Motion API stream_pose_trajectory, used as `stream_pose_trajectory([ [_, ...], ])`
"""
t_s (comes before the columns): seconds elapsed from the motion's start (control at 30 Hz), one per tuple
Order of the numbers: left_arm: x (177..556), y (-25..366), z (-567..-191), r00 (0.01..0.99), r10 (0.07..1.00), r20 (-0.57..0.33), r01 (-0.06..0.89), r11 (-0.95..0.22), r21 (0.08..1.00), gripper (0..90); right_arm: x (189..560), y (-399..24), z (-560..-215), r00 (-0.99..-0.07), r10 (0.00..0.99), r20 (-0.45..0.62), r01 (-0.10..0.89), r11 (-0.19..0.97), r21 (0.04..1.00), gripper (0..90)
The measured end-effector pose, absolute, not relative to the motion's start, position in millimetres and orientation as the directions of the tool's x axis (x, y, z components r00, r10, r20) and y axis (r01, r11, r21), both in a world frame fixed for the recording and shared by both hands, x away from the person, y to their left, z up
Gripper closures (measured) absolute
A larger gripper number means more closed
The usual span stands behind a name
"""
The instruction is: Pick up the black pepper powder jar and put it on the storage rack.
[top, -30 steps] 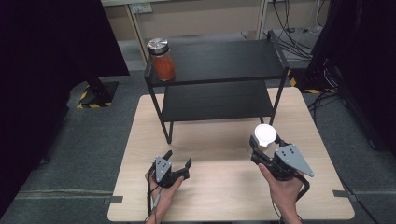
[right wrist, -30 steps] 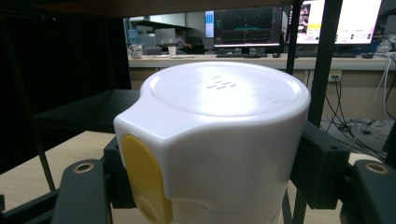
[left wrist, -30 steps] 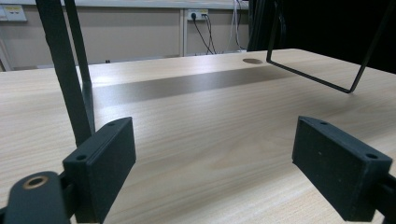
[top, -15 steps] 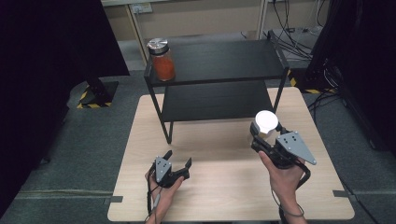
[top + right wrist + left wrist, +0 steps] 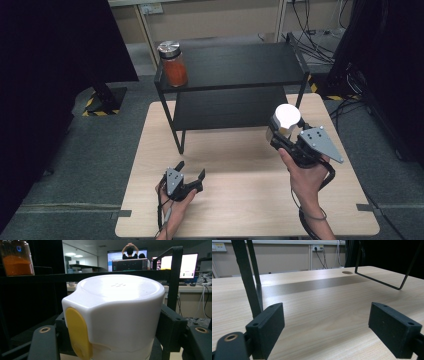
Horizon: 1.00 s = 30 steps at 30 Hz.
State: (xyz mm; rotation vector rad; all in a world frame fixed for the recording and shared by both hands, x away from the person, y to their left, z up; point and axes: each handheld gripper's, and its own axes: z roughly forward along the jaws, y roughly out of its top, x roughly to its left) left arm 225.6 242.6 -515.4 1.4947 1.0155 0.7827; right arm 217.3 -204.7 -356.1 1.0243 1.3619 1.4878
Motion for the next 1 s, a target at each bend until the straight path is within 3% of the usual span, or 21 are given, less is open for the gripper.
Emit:
stream_pose_trajectory([
  [1.0, 225, 242, -515, 0.410, 0.910, -0.056, 0.177, -0.019, 0.984, 12.8, 237, -198, -322, -0.294, 0.954, 0.049, -0.116, -0.086, 0.989, 30.7],
])
